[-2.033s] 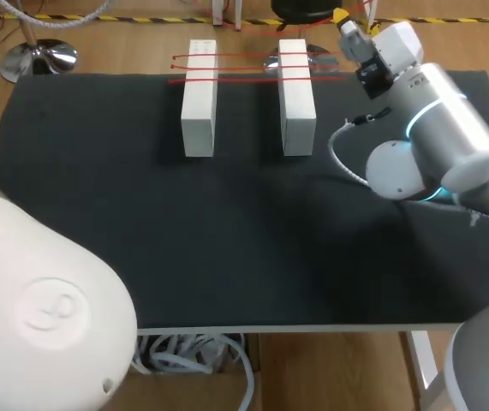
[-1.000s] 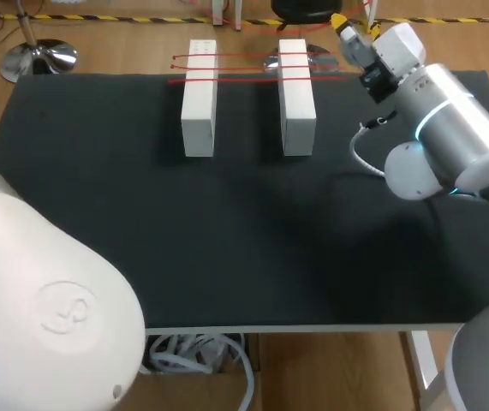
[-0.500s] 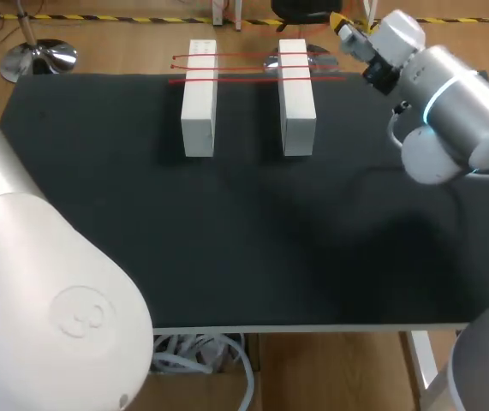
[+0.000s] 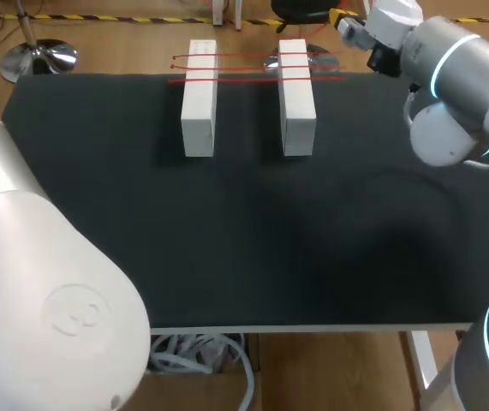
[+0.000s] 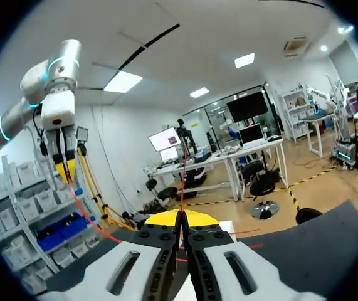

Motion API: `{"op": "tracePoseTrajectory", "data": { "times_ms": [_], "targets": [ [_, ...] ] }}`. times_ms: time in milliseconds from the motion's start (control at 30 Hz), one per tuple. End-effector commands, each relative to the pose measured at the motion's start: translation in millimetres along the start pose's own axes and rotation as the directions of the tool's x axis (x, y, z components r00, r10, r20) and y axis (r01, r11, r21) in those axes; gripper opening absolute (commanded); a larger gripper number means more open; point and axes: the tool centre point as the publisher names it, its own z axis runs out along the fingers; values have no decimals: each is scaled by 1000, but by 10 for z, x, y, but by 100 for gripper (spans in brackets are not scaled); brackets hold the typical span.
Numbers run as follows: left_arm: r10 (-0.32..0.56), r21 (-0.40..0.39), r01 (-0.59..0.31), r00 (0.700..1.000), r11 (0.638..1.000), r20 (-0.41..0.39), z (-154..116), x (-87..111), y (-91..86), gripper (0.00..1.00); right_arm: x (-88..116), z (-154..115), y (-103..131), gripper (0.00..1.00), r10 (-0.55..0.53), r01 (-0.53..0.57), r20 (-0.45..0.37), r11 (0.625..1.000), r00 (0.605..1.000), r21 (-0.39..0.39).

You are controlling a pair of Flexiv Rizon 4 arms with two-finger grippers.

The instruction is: Grab the tape and strap the tape.

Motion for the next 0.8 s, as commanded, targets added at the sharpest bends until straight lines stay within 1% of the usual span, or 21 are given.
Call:
{"op": "tracePoseTrajectory", "data": {
  "times_ms": [33,100,167,233,267,300,367,400,433,467,500,567,600,667,700,800],
  "targets": [
    [2,0,-2,1000,1000,-11,9,-41,8,0,40,-47,82,0,-84,80,17,978,996,194],
    [2,0,-2,1000,1000,-11,9,-41,8,0,58,-38,108,0,-163,152,31,961,986,233],
    [2,0,-2,1000,1000,-11,9,-41,8,0,100,-30,163,0,-238,224,31,944,971,243],
    [2,0,-2,1000,1000,-11,9,-41,8,0,142,-10,215,0,-251,228,48,931,967,285],
    [2,0,-2,1000,1000,-11,9,-41,8,0,165,0,239,0,-269,238,80,930,960,279],
    [2,0,-2,1000,1000,-11,9,-41,8,0,194,9,272,0,-288,259,70,927,955,271],
    [2,0,-2,1000,1000,-11,9,-41,8,0,251,26,323,0,-332,294,82,908,940,298],
    [2,0,-2,1000,1000,-11,9,-41,8,0,286,30,363,0,-328,294,74,909,942,295],
    [2,0,-2,1000,1000,-11,9,-41,8,0,316,35,390,0,-379,339,74,886,922,316],
    [2,0,-2,1000,1000,-11,9,-41,8,0,353,37,406,0,-428,390,59,865,902,316],
    [2,0,-2,1000,1000,-11,9,-41,8,0,398,32,436,0,-456,415,65,854,888,314],
    [2,0,-2,1000,1000,-11,9,-41,8,0,462,24,486,0,-503,453,90,832,860,322],
    [2,0,-2,1000,1000,-11,9,-41,8,0,480,18,509,0,-525,461,125,820,842,338],
    [2,0,-2,1000,1000,-11,9,-41,8,0,500,9,545,0,-557,475,172,803,812,359],
    [2,0,-2,1000,1000,-11,9,-41,8,0,510,-2,561,0,-550,456,205,809,809,370],
    [2,0,-2,1000,1000,-11,9,-41,8,0,541,-40,578,0,-574,465,252,798,779,383]
  ]
}}
